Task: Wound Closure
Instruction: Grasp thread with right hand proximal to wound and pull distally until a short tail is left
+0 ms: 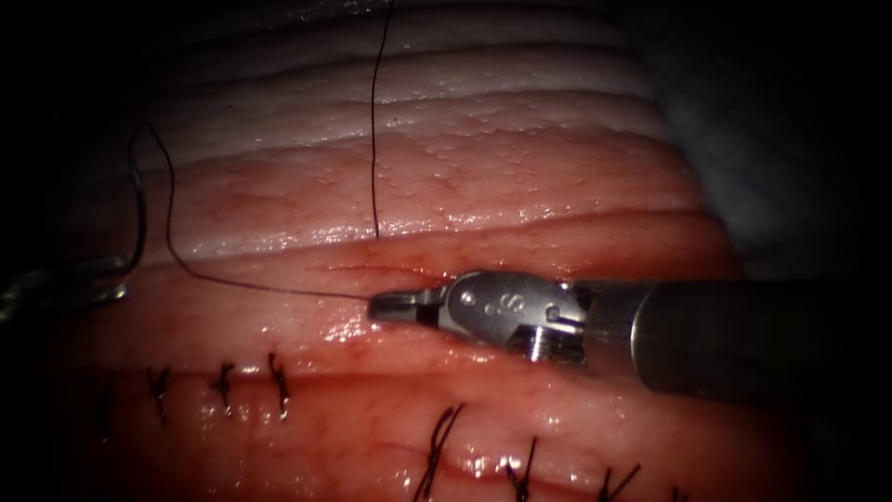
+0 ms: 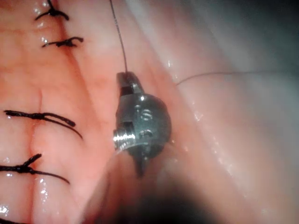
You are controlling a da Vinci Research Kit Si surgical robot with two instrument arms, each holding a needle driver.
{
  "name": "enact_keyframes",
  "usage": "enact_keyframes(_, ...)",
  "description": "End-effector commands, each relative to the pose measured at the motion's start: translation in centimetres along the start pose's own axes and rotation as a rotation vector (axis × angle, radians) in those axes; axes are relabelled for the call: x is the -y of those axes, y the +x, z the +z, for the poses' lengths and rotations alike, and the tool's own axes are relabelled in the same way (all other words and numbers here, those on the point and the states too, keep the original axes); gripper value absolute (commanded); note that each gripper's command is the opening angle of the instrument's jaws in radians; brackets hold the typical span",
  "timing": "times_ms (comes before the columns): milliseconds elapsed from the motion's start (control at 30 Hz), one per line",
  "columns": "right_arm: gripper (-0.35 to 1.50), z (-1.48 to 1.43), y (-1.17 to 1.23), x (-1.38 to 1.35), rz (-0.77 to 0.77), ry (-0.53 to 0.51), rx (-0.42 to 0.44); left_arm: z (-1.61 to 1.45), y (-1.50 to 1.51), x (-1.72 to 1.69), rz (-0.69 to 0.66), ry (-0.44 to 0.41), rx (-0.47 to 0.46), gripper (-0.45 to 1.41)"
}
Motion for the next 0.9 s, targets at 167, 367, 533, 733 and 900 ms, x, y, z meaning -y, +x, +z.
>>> enact_keyframes(167, -0.35, -0.14, 0.08, 0.45, 0.044, 0.043, 0.04, 0.12, -0.16, 0.01, -0.013, 0.004, -0.002, -0.45)
enact_keyframes(367, -0.35, -0.43, 0.42, 1.31, 0.061, 0.107, 0.024, 0.19, -0.27, -0.08, -0.027, -0.007, -0.001, -0.45)
enact_keyframes(533, -0.35, -0.5, 0.69, 1.78, 0.047, 0.137, 0.014, 0.23, -0.29, -0.11, -0.03, -0.013, 0.002, -0.45)
enact_keyframes(733, -0.18, -0.34, 0.82, 1.89, 0.016, 0.135, -0.057, 0.22, -0.3, -0.11, -0.029, -0.016, 0.0, -0.45)
enact_keyframes(900, 1.16, -0.21, 0.72, 1.55, -0.092, 0.107, -0.106, 0.14, -0.3, -0.04, -0.032, -0.019, 0.004, -0.45)
